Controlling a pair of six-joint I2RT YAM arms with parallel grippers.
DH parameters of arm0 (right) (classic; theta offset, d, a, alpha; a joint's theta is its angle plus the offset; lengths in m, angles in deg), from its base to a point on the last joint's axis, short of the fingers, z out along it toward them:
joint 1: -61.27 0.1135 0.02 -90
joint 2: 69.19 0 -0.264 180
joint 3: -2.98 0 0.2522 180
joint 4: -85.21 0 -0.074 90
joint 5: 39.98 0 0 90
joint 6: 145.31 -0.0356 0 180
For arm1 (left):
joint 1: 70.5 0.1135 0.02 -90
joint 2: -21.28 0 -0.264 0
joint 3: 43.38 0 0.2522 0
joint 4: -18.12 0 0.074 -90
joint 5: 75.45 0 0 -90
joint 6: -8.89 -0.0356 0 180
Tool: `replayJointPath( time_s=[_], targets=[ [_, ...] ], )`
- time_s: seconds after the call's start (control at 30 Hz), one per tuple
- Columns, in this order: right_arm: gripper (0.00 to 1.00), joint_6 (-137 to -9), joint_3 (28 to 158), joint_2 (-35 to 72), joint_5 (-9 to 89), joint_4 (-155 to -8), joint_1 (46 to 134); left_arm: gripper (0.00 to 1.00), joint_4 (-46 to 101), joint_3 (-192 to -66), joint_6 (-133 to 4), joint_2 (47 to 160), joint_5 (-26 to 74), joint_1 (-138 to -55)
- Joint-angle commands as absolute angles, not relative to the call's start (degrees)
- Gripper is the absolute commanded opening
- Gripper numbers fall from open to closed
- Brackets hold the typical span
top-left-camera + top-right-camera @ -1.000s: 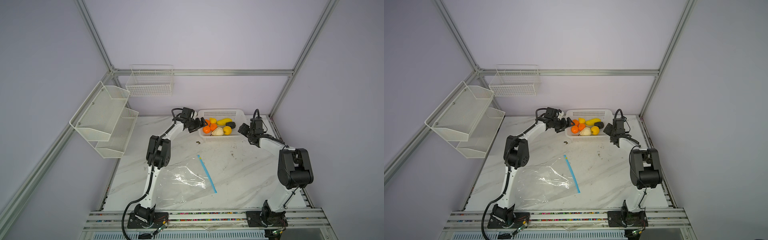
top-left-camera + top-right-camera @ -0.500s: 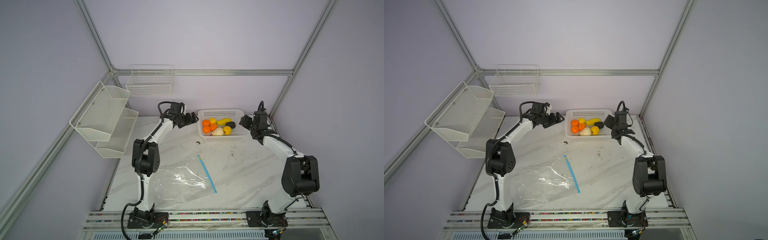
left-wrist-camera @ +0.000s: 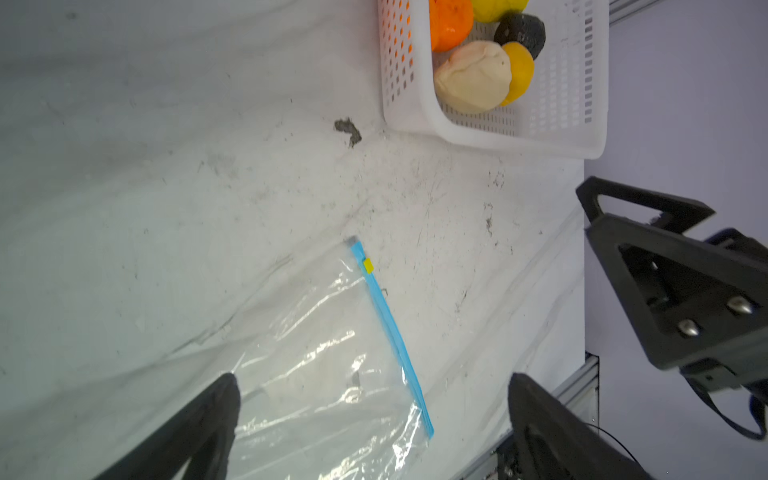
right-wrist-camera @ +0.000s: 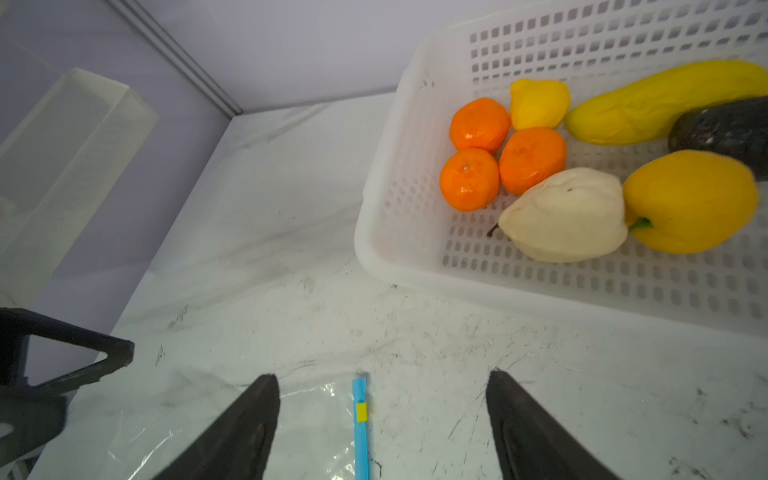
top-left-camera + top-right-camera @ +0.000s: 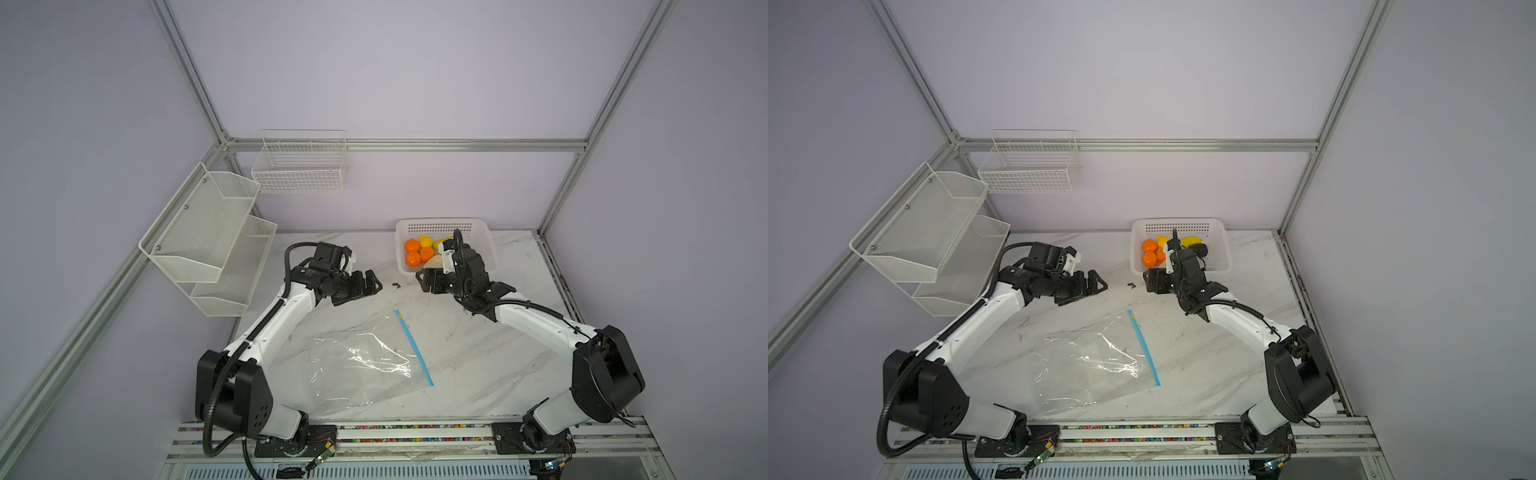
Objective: Place the food in the zip-top bag and seal the zipper
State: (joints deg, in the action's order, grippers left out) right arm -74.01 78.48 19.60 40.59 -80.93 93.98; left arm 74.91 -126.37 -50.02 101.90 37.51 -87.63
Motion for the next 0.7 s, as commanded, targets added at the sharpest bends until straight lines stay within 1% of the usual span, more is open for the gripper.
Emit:
replayJointPath(
  time_s=[0.0,0.1,0.17,0.23,0.3,0.53,0.67],
  targets=[
    [0.78,-72.43,79.26,23.09,33.7,-76.32,95.28,1.0,78.07,-122.8,-48.3,99.35,43.33,-91.79],
    [0.76,-73.52,78.85,24.98,30.62,-75.01,96.33,1.0,82.4,-122.17,-49.39,100.07,43.82,-94.31],
    [0.75,-75.26,76.11,24.14,28.86,-77.47,96.78,1.0,82.38,-119.77,-49.79,99.16,44.3,-94.6],
    [0.72,-76.87,73.78,23.39,27.48,-78.78,97.03,1.0,82.16,-117.21,-49.74,98.07,44.62,-94.55],
    [0.71,-77.28,72.38,22.73,26.89,-78.49,97.35,1.0,82.16,-115.41,-49.7,97.15,44.89,-94.67],
    [0.68,-77.66,68.97,21.73,23.66,-77.26,98.42,1.0,82.1,-109.12,-46.98,96.1,38.42,-94.61],
    [0.67,-77.08,68.38,22.1,23.48,-77.26,98.89,1.0,85.59,-108.44,-44.06,89.64,31.23,-94.5]
  ],
)
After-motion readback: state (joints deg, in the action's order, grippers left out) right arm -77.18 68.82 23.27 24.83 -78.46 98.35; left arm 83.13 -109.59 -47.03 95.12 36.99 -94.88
